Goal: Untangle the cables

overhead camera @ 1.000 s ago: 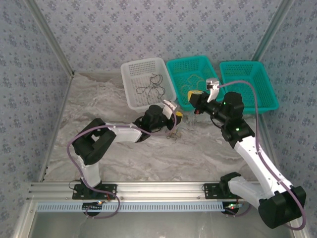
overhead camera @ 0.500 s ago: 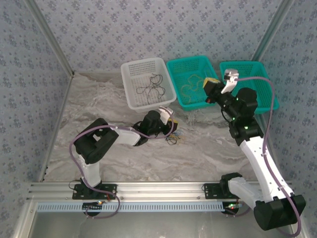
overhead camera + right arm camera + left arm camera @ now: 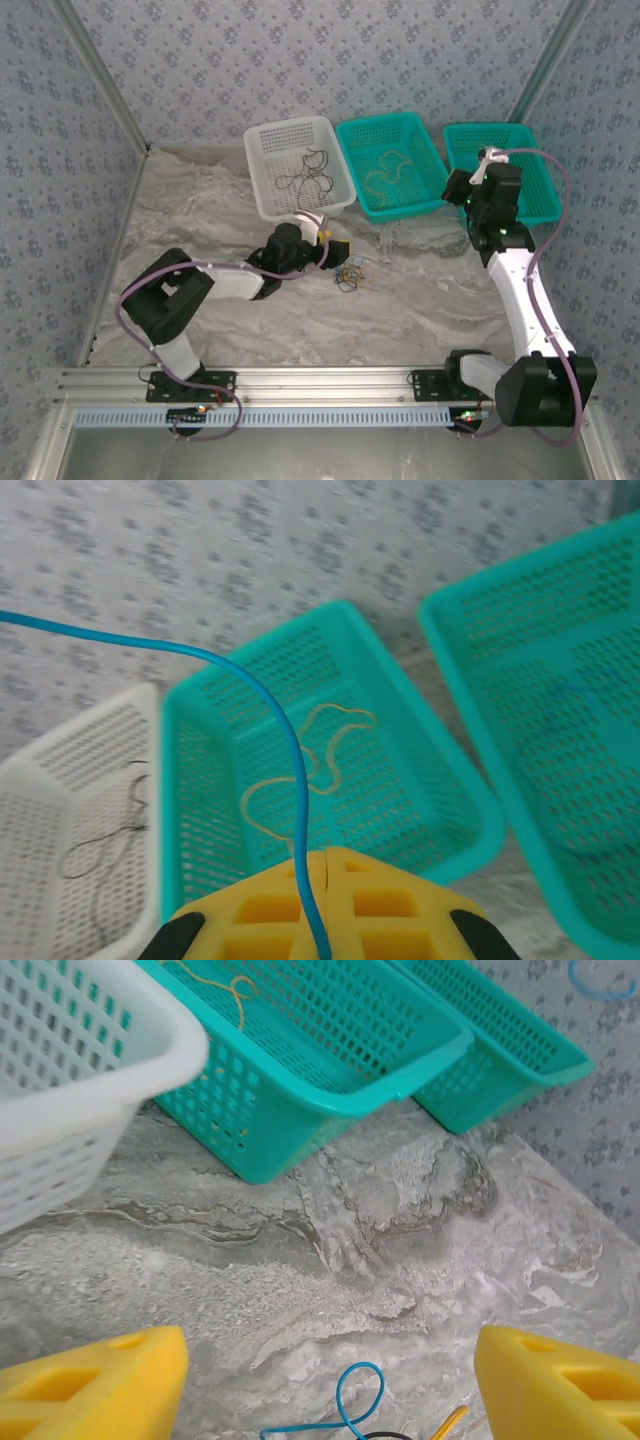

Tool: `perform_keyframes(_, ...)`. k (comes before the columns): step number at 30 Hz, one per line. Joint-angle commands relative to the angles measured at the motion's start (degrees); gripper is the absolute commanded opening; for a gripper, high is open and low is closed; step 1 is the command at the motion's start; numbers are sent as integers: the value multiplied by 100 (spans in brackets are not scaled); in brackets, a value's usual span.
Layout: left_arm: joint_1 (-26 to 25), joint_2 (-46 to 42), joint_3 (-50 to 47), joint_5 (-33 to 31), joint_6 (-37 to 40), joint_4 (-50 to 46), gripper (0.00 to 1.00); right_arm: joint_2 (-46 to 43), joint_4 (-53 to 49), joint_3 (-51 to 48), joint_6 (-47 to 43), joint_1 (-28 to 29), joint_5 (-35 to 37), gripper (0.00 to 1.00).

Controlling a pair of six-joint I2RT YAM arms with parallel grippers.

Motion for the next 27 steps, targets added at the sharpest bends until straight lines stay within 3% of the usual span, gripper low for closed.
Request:
perform_keyframes(1,60,-399,-204,-305,-168,288,79,98,-188,154,31,-270,158,0)
perform_keyframes(11,232,-1232,-779,-951,-323,201,94,1097,-912,1155,-948,-1067,195,0)
perform_keyframes(23,345,-1936,-1192,-1351,-243,-69,100,3509,-2138,3348,-2135,-1243,1684,1)
perform_keyframes(25,353,-1977,-1227,-1377,-241,-92,99,3930,-2196,3717,-2143,-1246,2035,10)
perform_keyframes(27,350,-1988,-1245,-1399,-245,-96,100,4344,-2345,4115,-2142,-1244,2164,33)
